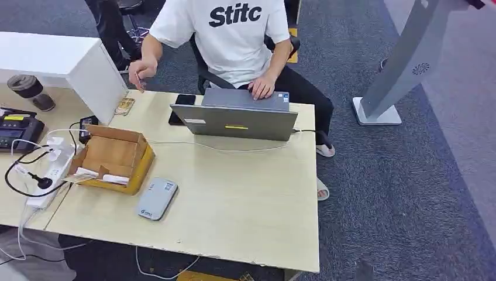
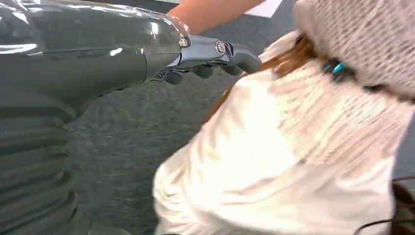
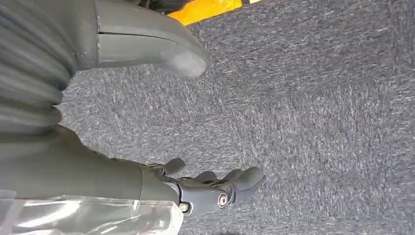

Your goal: Pass the card to the sensor for recognition and then transmit it.

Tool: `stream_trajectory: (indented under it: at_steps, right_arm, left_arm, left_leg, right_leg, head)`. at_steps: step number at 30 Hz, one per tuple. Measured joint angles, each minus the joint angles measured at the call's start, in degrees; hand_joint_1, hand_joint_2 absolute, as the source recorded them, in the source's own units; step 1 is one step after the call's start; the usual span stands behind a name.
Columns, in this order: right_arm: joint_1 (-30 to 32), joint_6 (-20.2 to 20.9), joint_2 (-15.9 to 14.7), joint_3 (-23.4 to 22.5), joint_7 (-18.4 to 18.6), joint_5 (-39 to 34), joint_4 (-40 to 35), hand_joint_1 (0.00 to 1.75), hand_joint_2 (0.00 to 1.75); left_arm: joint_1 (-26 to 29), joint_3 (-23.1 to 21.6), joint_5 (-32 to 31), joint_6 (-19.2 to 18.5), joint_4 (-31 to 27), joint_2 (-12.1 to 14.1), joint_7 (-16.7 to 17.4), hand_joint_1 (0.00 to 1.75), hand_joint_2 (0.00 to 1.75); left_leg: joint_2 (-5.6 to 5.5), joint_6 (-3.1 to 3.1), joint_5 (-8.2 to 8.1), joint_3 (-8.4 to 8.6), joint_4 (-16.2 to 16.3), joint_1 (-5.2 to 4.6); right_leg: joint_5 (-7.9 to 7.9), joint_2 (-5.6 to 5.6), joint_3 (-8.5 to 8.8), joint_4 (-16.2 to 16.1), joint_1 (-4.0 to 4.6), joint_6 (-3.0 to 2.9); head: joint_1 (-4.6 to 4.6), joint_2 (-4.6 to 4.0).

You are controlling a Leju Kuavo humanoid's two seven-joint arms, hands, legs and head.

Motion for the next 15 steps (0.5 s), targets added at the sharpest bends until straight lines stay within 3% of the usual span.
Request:
stream_trajectory:
  at_steps: [6,13,14,15]
  right_arm:
    - [0.03,0.05,0.0,-0.81,-1.61,2.16,0.04,0.0,1.75]
    - [0.03,0.04,0.0,-0.83,-1.73,2.25,0.04,0.0,1.75]
    - [0.02,-0.95,0.0,-1.24,-2.35,2.87,0.11,0.0,1.75]
    - [0.08,-3.29,0.0,-1.96,-0.47,1.32,0.2,0.0,1.75]
  left_arm:
    - [0.28,-1.22,2.87,0.46,-8.14,-1.57,-7.49,0.0,1.75]
    - [0.26,-1.22,2.75,0.46,-8.42,-1.57,-7.81,0.0,1.75]
    - [-0.14,-1.2,3.76,0.5,-13.82,-1.68,-11.58,0.0,1.75]
    - [-0.36,-1.2,4.11,0.52,-16.89,-1.72,-12.41,0.0,1.75]
  left_leg:
    - [-0.01,0.01,0.0,-0.01,0.02,-0.02]
    - [-0.01,0.01,0.0,-0.01,0.02,-0.02]
    - [0.0,0.0,0.01,0.0,0.02,0.0]
    - [0.0,0.0,0.0,0.06,0.03,0.0]
  right_leg:
    - [0.01,-0.01,0.02,-0.01,-0.01,0.01]
    - [0.01,-0.01,0.02,-0.01,-0.01,0.01]
    - [0.01,-0.01,0.03,-0.01,0.0,0.01]
    - [0.01,-0.01,0.01,-0.02,-0.01,0.0]
  head:
    - [0.09,0.0]
    - [0.07,0.0]
    - [0.09,0.0]
    - [0.02,0.0]
